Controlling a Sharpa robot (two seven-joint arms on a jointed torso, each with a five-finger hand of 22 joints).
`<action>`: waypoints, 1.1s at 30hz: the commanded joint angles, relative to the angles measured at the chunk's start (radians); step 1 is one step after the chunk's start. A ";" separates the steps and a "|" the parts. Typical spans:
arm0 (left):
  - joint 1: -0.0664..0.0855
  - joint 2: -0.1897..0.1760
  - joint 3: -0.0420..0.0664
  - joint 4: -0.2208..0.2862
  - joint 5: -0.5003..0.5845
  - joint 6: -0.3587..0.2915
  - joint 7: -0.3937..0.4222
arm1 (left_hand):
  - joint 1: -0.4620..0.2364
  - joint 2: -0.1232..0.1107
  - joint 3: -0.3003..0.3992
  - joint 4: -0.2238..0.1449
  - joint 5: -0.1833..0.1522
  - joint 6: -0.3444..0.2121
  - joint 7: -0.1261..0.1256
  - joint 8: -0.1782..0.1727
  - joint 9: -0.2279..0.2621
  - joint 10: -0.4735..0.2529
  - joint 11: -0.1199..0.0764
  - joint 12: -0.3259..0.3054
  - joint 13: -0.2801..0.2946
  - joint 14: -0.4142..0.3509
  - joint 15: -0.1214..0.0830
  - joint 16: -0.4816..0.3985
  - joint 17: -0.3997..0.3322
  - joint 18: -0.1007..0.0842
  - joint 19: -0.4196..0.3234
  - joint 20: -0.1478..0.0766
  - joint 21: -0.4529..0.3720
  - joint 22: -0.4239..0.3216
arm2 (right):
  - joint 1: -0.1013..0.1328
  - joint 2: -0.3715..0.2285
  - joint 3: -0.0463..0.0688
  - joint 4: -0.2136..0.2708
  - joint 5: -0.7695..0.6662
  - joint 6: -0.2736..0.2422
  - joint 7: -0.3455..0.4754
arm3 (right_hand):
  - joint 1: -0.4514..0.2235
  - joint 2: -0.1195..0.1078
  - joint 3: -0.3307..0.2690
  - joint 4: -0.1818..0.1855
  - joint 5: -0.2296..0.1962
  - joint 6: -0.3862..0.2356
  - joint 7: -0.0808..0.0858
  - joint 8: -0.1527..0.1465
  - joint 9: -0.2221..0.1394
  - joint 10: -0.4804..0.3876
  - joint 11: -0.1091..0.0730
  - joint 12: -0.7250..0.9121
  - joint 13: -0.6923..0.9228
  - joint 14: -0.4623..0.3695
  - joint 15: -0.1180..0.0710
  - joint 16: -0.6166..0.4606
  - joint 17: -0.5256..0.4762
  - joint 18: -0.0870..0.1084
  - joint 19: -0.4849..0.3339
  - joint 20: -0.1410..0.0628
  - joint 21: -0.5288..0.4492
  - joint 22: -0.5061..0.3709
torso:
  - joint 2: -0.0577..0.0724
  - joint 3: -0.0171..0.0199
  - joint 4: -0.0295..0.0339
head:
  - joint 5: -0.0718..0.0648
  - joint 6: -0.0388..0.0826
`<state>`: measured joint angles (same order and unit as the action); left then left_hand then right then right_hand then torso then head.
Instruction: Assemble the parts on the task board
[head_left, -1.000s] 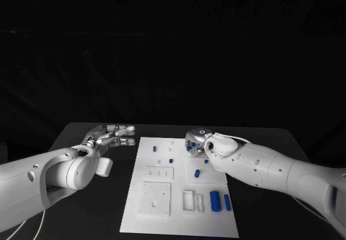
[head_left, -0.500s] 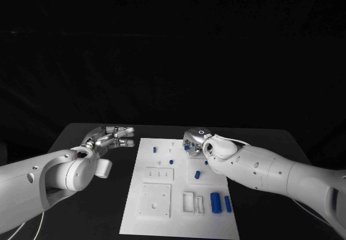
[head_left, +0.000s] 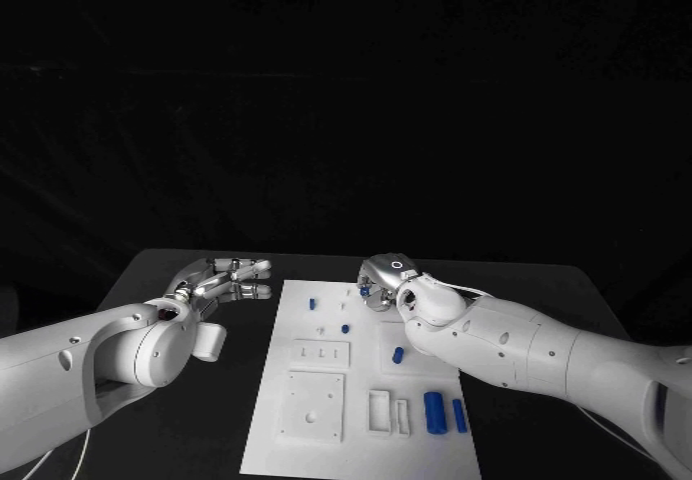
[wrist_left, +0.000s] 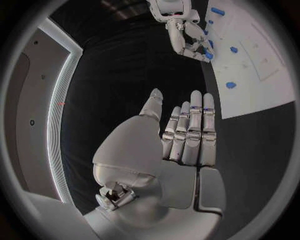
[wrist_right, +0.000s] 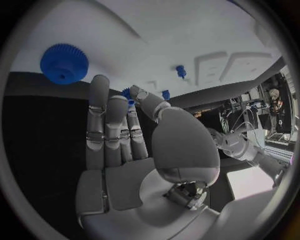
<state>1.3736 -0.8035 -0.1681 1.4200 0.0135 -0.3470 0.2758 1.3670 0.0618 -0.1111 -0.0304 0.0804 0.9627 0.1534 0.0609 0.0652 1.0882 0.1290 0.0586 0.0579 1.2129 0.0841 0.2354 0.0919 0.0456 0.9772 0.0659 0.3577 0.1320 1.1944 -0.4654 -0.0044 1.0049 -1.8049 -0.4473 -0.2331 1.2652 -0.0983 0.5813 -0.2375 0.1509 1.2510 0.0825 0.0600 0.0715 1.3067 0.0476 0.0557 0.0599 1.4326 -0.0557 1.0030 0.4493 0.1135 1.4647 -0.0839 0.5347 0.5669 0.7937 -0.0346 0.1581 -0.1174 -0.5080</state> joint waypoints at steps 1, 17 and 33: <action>0.004 0.006 0.001 -0.001 0.004 0.011 0.004 | -0.005 -0.003 0.002 0.005 -0.002 -0.004 0.002 0.002 0.001 -0.008 0.000 0.002 0.001 -0.004 -0.001 0.004 0.000 -0.002 -0.004 0.001 0.006 -0.002 | -0.001 0.019 0.001 -0.017 -0.027 -0.021 -0.045 | 0.006 0.012 0.007 0.000 0.005 0.005 0.000 0.004 0.001 0.025 -0.017 0.003 0.001 -0.002 -0.008 0.007 0.000 0.001 0.002 -0.003 -0.004 0.002 | 0.001 0.0000 -0.0003 | 0.004 0.003; 0.004 0.014 0.002 0.002 0.004 0.011 0.004 | -0.004 -0.004 0.002 0.002 -0.002 -0.004 0.002 0.002 0.001 -0.009 0.001 0.002 0.001 -0.005 -0.001 0.003 -0.001 -0.003 -0.006 0.001 0.007 -0.004 | -0.007 0.094 0.021 -0.085 -0.028 -0.018 -0.056 | 0.008 0.013 0.006 -0.001 0.005 0.006 0.000 0.004 0.001 0.025 -0.017 0.003 0.001 -0.002 -0.008 0.007 -0.002 0.001 0.003 -0.003 -0.013 0.024 | 0.009 -0.0044 0.0125 | -0.004 0.003; 0.010 0.015 0.003 0.006 0.001 0.010 0.004 | -0.004 -0.004 0.002 0.002 -0.002 -0.004 0.002 0.002 0.001 -0.009 0.001 0.001 0.001 -0.005 -0.001 0.003 -0.001 -0.003 -0.006 0.001 0.007 -0.004 | -0.009 0.112 0.024 -0.102 -0.029 -0.019 -0.072 | 0.009 0.012 0.007 -0.003 0.005 0.006 0.000 0.004 0.000 0.024 -0.016 0.002 0.001 -0.002 -0.008 0.008 -0.002 0.000 0.004 -0.003 -0.020 0.033 | 0.019 -0.0096 0.0175 | -0.010 0.000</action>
<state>1.3795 -0.7912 -0.1660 1.4237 0.0141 -0.3467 0.2749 1.3670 0.0618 -0.1111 -0.0305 0.0804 0.9627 0.1534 0.0609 0.0651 1.0882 0.1290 0.0586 0.0578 1.2129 0.0841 0.2354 0.0919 0.0455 0.9772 0.0659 0.3577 0.1289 1.1862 -0.3546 0.0201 0.9040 -1.8185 -0.4636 -0.2935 1.2654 -0.0985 0.5823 -0.2420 0.1516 1.2492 0.0838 0.0608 0.0704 1.3095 0.0442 0.0568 0.0590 1.4292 -0.0590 1.0067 0.4486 0.1065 1.4648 -0.0838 0.5211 0.5988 0.8099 -0.0429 0.1747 -0.1264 -0.5077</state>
